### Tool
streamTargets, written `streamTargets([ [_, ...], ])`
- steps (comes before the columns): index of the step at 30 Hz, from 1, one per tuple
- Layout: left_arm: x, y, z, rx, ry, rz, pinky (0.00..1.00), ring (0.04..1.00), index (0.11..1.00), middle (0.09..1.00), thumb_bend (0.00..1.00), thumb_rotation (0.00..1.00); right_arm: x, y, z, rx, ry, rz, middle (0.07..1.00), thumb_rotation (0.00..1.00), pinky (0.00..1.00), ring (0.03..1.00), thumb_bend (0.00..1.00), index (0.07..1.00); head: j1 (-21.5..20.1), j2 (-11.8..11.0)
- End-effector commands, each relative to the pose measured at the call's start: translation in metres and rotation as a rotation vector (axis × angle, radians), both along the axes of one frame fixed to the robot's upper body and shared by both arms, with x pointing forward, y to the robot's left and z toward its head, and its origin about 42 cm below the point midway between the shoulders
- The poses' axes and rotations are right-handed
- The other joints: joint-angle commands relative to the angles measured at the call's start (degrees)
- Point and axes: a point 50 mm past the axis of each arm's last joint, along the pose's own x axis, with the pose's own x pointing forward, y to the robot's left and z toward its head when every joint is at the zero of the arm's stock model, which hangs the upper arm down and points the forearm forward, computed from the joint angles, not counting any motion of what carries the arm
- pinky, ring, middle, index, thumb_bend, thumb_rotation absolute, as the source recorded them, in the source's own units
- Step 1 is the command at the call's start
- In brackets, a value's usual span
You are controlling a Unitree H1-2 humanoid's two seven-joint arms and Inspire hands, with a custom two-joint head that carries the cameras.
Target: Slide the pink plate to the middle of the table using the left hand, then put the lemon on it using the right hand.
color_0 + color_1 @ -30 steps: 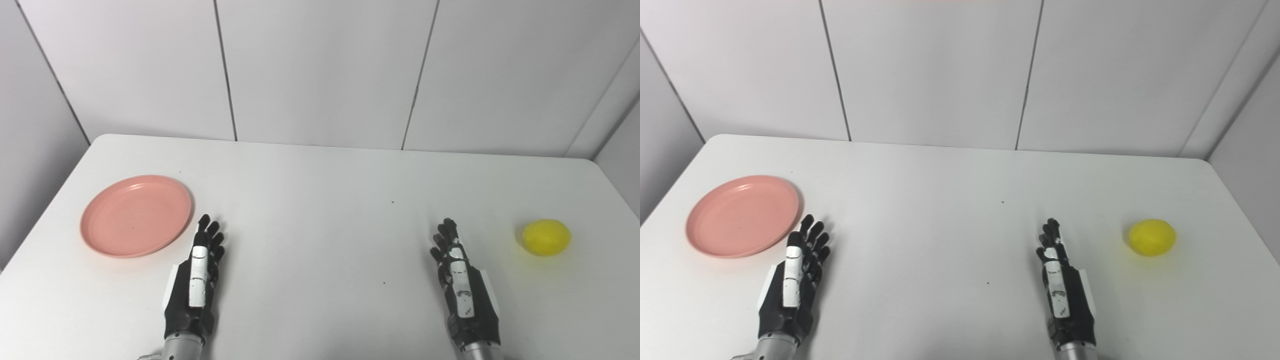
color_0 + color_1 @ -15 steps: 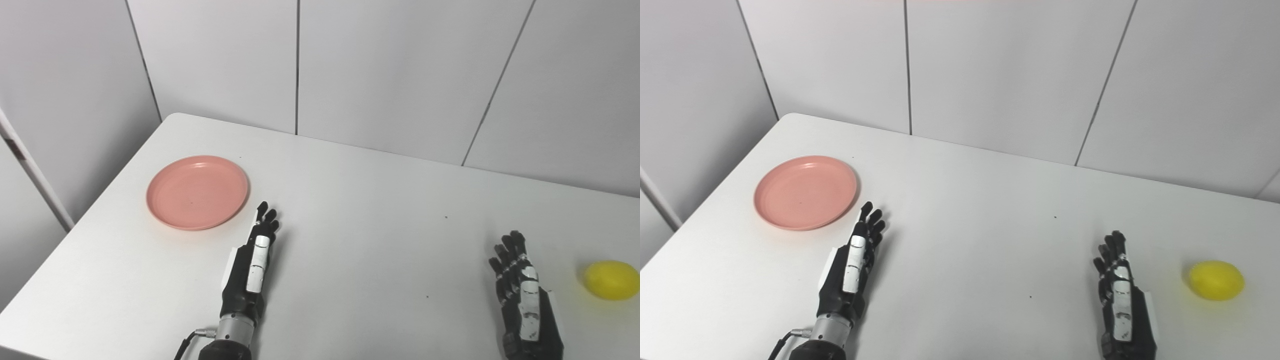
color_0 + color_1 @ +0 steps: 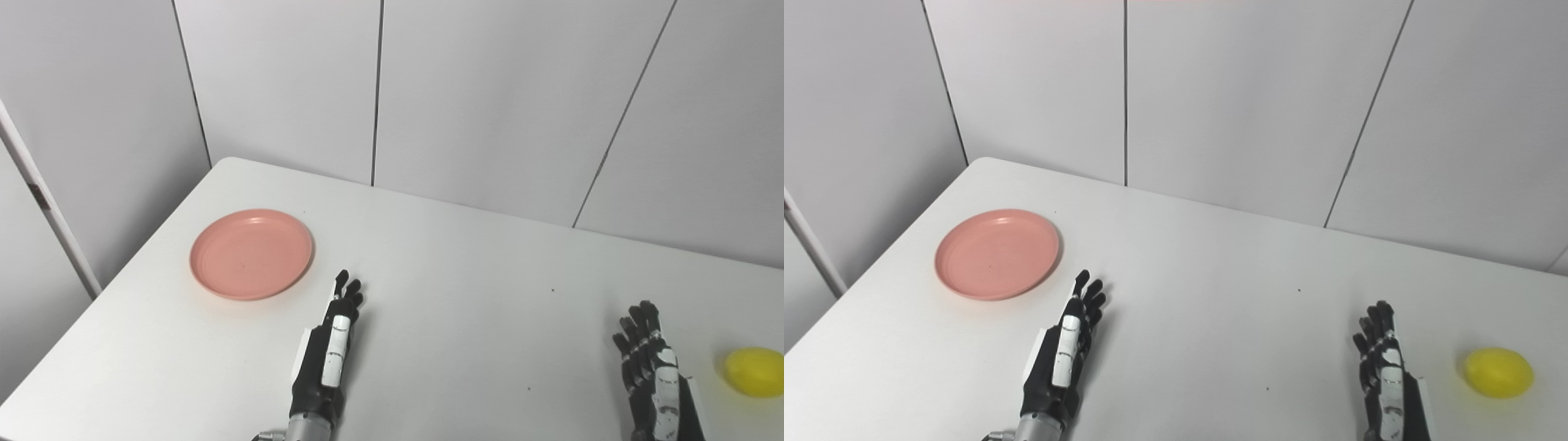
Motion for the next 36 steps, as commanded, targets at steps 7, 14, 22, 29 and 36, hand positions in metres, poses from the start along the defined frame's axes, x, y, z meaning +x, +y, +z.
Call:
streamTargets([
  [7,-0.016,0.001,-0.018,-0.017,0.071,0.020,1.00,0.974,1.000,0.977,0.66,1.00,-0.027,-0.011,-0.047,-0.012,0.153,-0.030,1.000,1.00,1.00,1.000,0.73,1.000,-0.98,0.17],
  [14,-0.015,0.006,-0.015,0.030,0.027,0.009,1.00,0.964,0.997,0.970,0.66,1.00,-0.028,-0.009,-0.047,-0.017,0.153,-0.033,1.000,1.00,1.00,1.000,0.74,1.000,-1.28,0.19],
  [22,-0.004,0.017,0.010,0.060,-0.093,0.004,0.92,0.882,0.829,0.870,0.73,0.98,-0.027,-0.004,-0.047,-0.010,0.147,-0.029,1.000,0.99,1.00,1.000,0.73,1.000,-1.52,-0.16],
  [29,0.028,0.038,0.033,0.107,-0.209,-0.003,0.80,0.818,0.706,0.783,0.85,0.96,-0.027,-0.002,-0.048,-0.008,0.149,-0.033,1.000,0.98,1.00,1.000,0.74,1.000,-1.74,-0.34],
  [36,0.059,0.060,0.083,0.104,-0.308,-0.066,0.77,0.756,0.653,0.729,0.90,0.96,-0.026,-0.001,-0.049,0.000,0.152,-0.033,1.000,0.97,1.00,1.000,0.74,1.000,-1.82,-0.34],
])
